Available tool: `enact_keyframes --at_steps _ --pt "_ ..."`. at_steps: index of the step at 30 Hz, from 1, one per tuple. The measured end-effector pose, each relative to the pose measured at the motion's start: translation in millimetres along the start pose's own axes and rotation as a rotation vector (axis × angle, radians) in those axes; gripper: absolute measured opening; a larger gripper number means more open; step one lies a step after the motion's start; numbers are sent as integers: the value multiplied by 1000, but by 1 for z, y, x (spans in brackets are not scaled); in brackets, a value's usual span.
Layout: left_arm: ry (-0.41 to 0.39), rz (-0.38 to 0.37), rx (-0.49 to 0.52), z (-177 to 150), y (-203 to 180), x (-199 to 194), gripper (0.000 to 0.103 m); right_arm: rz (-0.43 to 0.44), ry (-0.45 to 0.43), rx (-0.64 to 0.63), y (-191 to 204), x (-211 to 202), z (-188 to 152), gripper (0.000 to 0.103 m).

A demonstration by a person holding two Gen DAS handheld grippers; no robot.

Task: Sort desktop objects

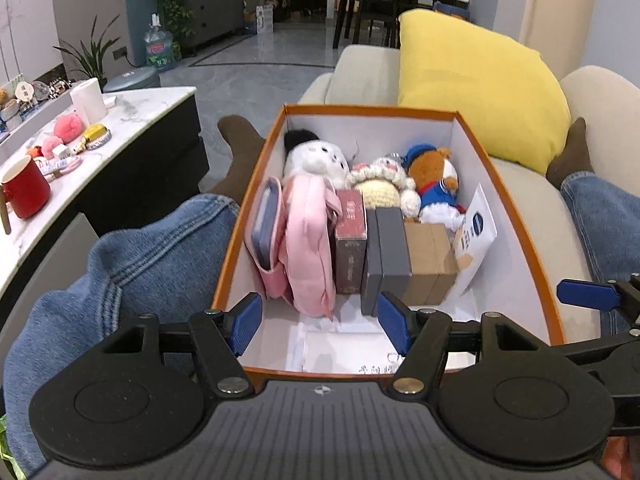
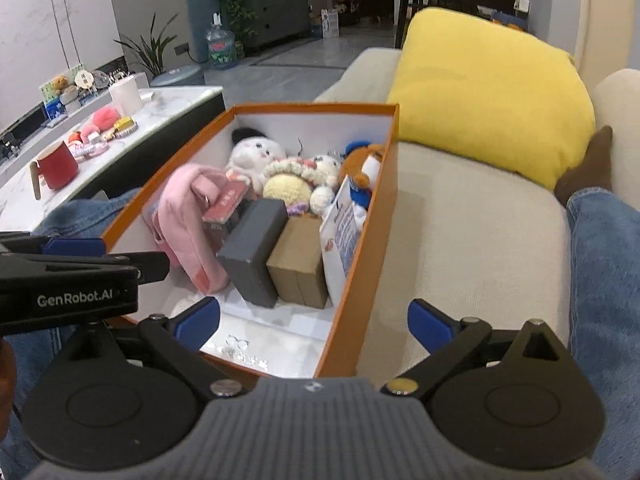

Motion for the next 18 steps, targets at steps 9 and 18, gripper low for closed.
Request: enact_keyframes --at_steps 9,18 --pt "11 -13 -50 -6 4 9 80 10 5 49 -5 11 -7 101" --pt "8 -18 -51 -5 5 9 85 6 5 59 -4 11 -8 101"
Point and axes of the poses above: each gripper's, at about its wrist camera, not at the fingertips, and x roughly the way its jaws point, y to its left, z to its top, the point moved 2 cm from there along x, roughly the way its jaws point, and after that the axes turned 12 degrees about x, right-handed, at the moved point
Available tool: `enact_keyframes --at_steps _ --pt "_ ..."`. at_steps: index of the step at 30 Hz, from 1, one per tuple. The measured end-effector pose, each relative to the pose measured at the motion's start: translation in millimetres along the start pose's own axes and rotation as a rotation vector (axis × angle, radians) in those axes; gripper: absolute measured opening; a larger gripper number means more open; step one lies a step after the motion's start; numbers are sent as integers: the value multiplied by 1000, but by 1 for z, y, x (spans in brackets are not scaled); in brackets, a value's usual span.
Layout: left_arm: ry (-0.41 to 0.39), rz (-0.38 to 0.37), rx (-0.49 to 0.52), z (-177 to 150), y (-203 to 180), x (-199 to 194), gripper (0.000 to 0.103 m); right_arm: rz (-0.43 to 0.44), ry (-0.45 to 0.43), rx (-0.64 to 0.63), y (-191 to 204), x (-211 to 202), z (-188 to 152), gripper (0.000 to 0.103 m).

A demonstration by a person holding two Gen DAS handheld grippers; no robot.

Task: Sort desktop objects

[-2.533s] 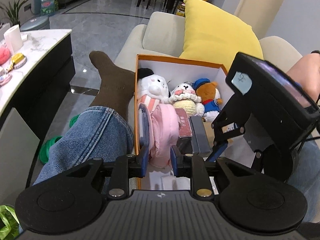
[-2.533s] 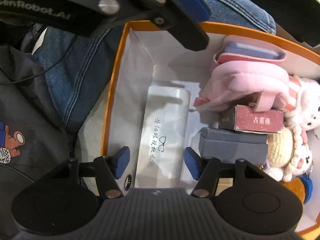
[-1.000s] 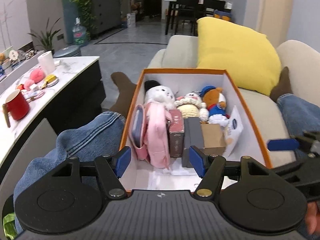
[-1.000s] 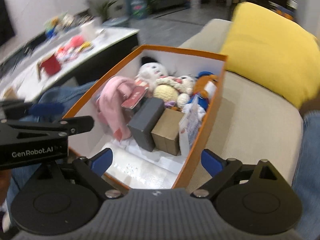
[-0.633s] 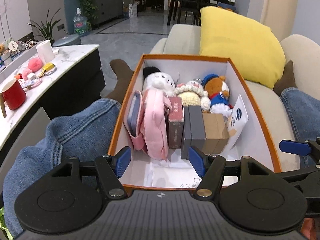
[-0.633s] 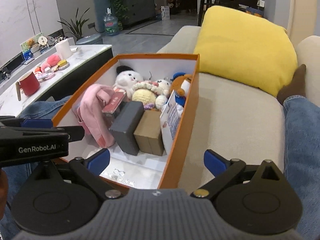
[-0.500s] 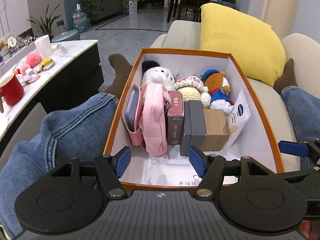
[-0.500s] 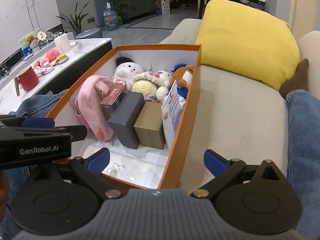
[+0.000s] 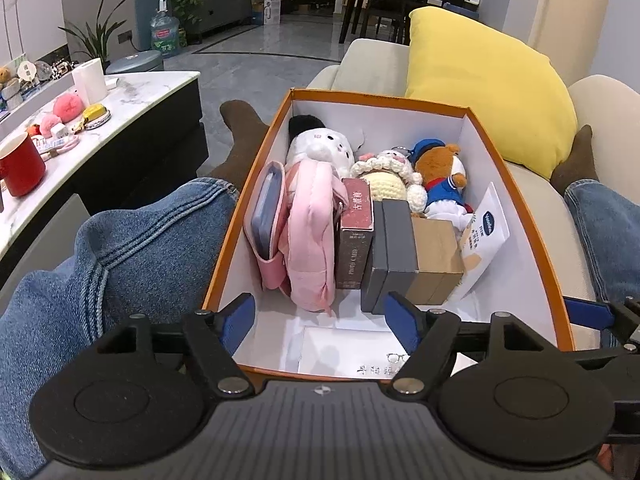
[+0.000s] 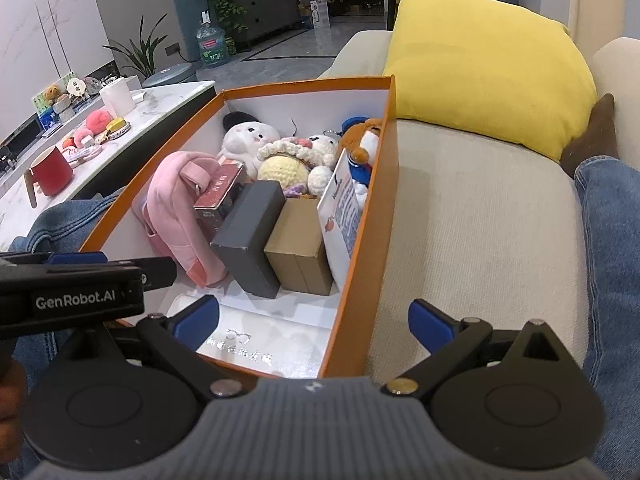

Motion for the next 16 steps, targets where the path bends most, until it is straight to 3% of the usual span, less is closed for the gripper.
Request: enact_keyframes --at_steps 16 --pt "-10 -2 23 5 -7 -1 87 2 19 40 -3 0 0 101"
Point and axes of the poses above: each gripper's, at about its wrist camera, not at the fingertips, and x roughly the way its jaws point, y to its left, z to its top, the point moved 2 cm from there along x, roughly the way its jaws point, and after that the axes turned 12 degrees about x, right-handed, at the moved point
